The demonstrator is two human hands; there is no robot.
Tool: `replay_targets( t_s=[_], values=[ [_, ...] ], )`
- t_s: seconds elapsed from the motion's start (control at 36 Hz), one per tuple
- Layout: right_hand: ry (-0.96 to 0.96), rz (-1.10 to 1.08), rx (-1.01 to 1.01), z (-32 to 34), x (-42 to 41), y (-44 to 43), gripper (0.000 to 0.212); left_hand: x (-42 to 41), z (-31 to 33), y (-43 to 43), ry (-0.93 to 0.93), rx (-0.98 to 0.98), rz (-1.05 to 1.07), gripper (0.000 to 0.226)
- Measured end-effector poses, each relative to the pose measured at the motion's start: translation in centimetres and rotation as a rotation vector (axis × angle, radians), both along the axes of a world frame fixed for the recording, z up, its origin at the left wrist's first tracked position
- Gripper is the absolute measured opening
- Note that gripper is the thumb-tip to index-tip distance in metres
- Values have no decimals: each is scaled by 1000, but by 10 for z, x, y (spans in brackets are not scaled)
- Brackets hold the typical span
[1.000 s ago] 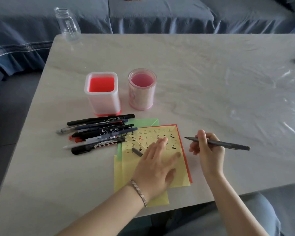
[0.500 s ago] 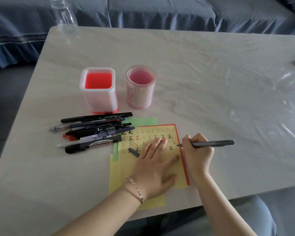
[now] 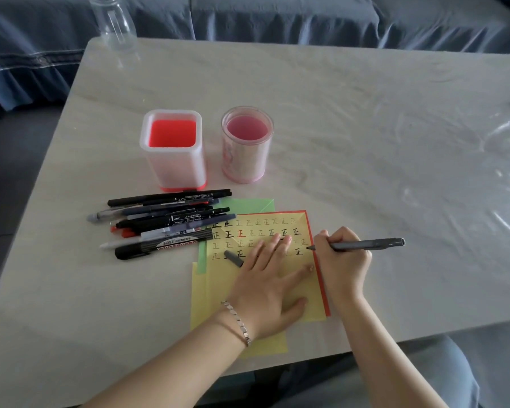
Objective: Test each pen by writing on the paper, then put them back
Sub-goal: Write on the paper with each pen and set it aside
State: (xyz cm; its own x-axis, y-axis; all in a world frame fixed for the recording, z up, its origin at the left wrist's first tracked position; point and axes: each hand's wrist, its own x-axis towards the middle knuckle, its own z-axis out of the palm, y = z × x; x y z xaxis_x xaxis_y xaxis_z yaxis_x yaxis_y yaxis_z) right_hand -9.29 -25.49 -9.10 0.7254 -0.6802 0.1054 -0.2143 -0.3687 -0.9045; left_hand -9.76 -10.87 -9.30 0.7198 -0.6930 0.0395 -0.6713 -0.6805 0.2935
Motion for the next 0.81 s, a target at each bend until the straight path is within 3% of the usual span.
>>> replay_targets(
  t_s=[0.81],
  values=[
    [14,-10,22,2,-3,0,38,1,0,0,10,14,7,49]
  ],
)
